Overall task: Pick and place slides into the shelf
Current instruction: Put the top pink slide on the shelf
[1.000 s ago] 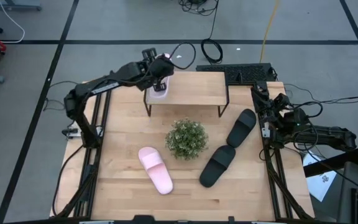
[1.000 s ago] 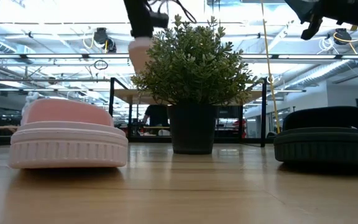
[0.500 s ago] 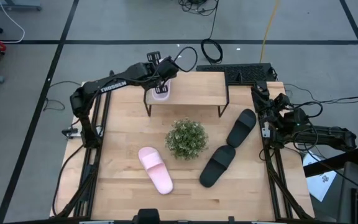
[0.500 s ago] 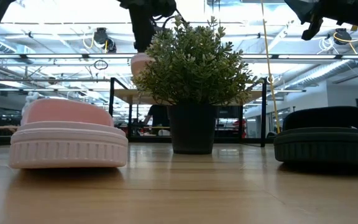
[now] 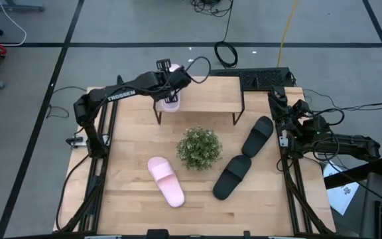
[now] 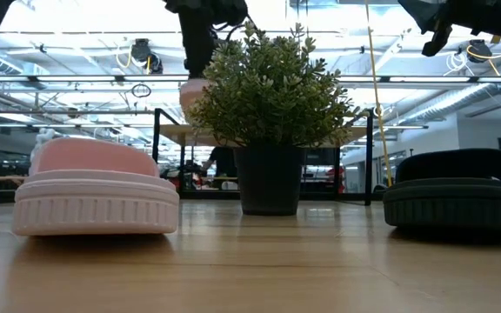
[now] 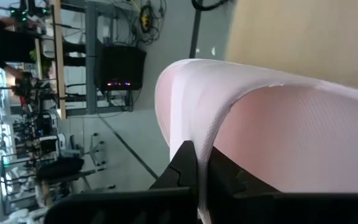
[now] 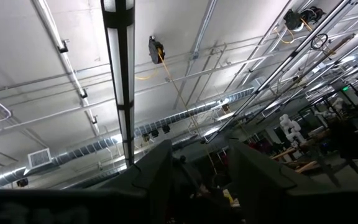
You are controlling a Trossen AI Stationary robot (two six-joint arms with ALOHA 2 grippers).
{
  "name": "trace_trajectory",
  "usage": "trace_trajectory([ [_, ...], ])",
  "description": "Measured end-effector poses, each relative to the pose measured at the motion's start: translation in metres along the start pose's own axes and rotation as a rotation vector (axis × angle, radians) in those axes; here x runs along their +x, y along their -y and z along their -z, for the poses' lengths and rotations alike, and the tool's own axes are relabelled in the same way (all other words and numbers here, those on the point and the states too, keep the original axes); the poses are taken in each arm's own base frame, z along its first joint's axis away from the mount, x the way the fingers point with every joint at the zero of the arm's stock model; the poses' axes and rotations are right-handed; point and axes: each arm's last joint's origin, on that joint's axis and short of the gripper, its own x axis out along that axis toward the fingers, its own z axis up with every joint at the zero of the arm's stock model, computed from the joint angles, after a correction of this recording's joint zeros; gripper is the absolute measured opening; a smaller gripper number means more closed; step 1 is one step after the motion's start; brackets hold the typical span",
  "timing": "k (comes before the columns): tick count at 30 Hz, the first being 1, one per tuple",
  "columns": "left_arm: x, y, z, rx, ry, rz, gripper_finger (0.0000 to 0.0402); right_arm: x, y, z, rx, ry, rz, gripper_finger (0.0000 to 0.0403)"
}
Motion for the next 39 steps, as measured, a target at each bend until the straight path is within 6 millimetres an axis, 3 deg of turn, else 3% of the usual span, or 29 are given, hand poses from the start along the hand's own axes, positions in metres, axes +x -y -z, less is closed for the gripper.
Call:
trace_trajectory([
  [8, -0.001, 0.011, 0.006, 0.021, 0.021, -0.019, 0.0, 0.0, 0.0, 0.0, -0.004, 0.0, 0.0, 0.0148],
  [19, -0.007, 0.015, 0.032, -0.004, 0.107, -0.038, 0.0, 0.0, 0.0, 0.0, -0.004, 0.003, 0.008, 0.0148],
  [39, 0.002, 0.011, 0.032, -0.037, 0.119, -0.02, 0.0, 0.0, 0.001, 0.0, -0.003, 0.008, 0.021, 0.0148],
])
